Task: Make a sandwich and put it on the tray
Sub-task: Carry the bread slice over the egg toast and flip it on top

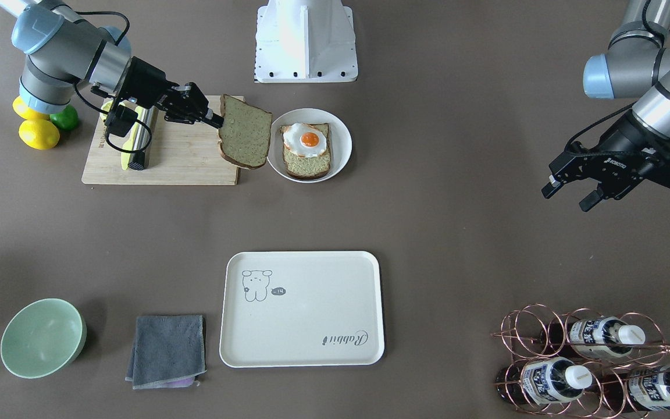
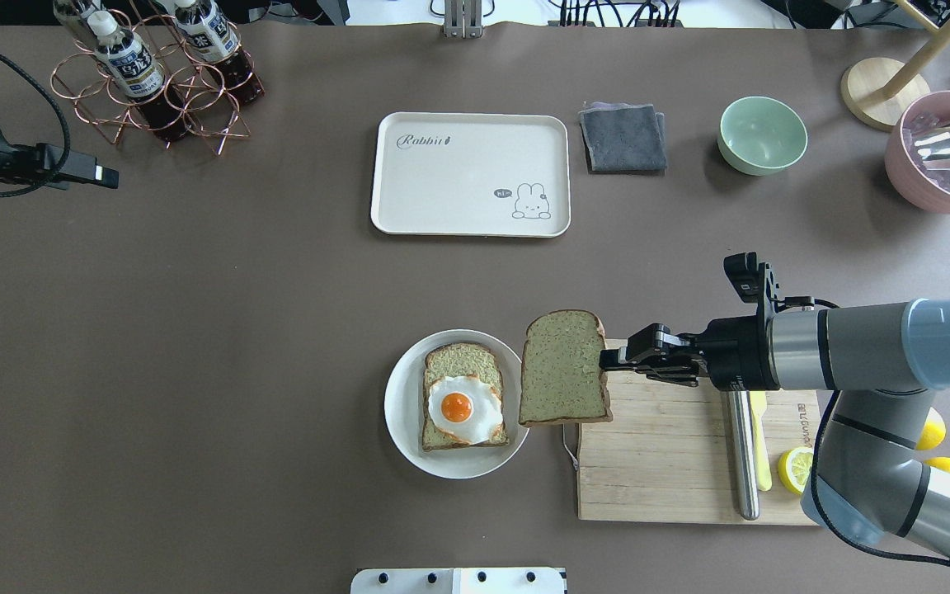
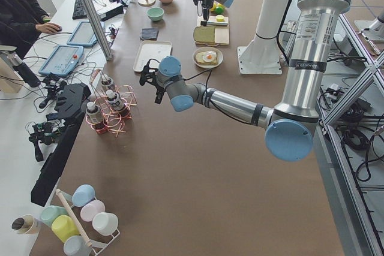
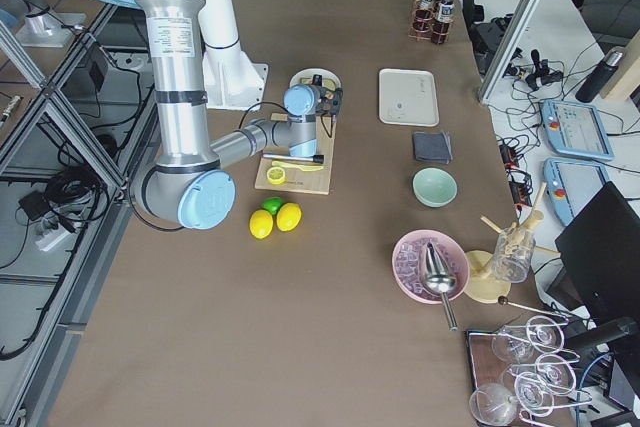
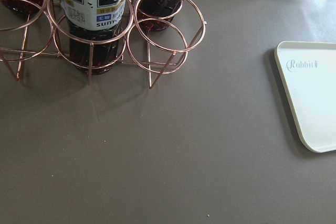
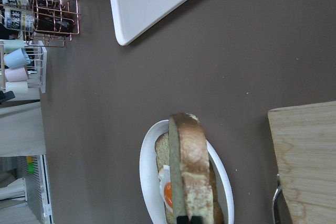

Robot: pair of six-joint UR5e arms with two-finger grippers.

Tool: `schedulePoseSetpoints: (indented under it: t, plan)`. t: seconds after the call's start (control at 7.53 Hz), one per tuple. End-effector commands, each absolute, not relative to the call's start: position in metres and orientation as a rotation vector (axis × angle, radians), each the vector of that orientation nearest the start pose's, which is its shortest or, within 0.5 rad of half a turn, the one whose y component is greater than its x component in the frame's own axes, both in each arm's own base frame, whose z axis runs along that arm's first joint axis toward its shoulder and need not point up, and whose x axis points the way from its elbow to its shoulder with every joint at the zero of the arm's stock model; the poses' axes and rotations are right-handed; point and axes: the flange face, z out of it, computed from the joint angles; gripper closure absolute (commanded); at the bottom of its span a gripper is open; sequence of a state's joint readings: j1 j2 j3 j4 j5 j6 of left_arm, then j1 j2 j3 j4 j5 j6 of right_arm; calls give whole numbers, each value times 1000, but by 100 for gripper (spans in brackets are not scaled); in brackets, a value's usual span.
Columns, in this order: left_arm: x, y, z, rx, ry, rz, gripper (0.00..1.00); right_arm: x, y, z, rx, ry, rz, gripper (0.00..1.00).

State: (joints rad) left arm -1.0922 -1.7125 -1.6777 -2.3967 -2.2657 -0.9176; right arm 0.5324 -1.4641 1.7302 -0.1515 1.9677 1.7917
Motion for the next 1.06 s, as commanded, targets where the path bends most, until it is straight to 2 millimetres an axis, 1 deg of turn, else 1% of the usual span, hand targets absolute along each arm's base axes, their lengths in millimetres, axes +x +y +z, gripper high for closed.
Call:
schedulePoseSetpoints:
  t: [0.0,0.13,0.4,0.53,0.66,0.8,0.93]
  plan:
    - [195,-527,438,380,1130,-14,8,-401,-322,378,-35,-1805,239,100]
    - [195,-527,438,380,1130,-14,8,-413,-315,377,-40,-1853,254,100]
    - [195,-527,440,376,1128,-16,8,-450,-292,369,-51,-1930,275,100]
    - [196,-528,446,367,1123,-21,8,-461,-283,362,-52,-1947,282,100]
    - [197,-530,451,363,1119,-19,8,-473,-276,349,-52,-1974,291,100]
    - [197,-531,452,363,1117,-19,8,-479,-275,341,-43,-1986,301,100]
    - [198,-532,454,362,1116,-20,8,-487,-277,344,-41,-1976,304,100]
